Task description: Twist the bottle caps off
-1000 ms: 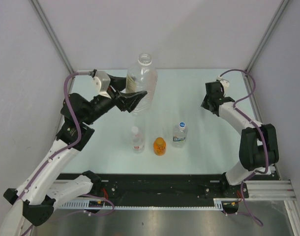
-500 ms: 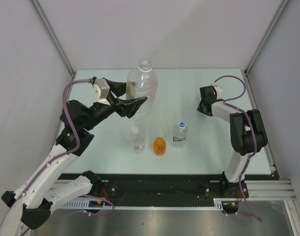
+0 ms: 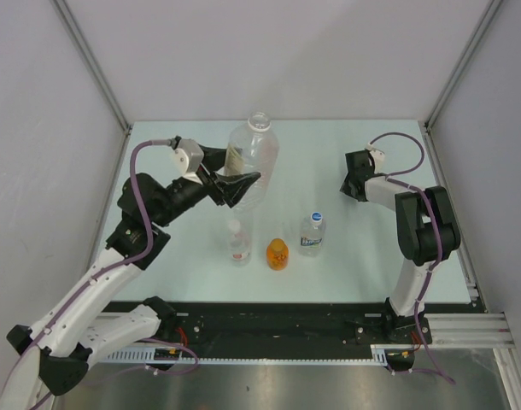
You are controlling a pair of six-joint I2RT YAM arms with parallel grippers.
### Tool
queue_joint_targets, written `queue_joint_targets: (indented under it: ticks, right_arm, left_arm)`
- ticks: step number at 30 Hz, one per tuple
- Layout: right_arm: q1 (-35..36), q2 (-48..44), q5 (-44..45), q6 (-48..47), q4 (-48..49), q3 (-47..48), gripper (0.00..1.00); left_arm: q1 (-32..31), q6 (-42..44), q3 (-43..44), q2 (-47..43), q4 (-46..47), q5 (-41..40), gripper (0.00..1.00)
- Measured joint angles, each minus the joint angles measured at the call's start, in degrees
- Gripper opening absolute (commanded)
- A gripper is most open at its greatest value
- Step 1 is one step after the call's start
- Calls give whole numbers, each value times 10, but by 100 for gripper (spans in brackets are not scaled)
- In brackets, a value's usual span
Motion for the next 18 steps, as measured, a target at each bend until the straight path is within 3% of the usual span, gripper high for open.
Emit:
queue_joint_targets:
  ticks: [18]
  right_arm:
    - [-3,0,-40,11,-6,0,47]
  left_arm:
    - [-24,19,-1,17,-3,-30,9]
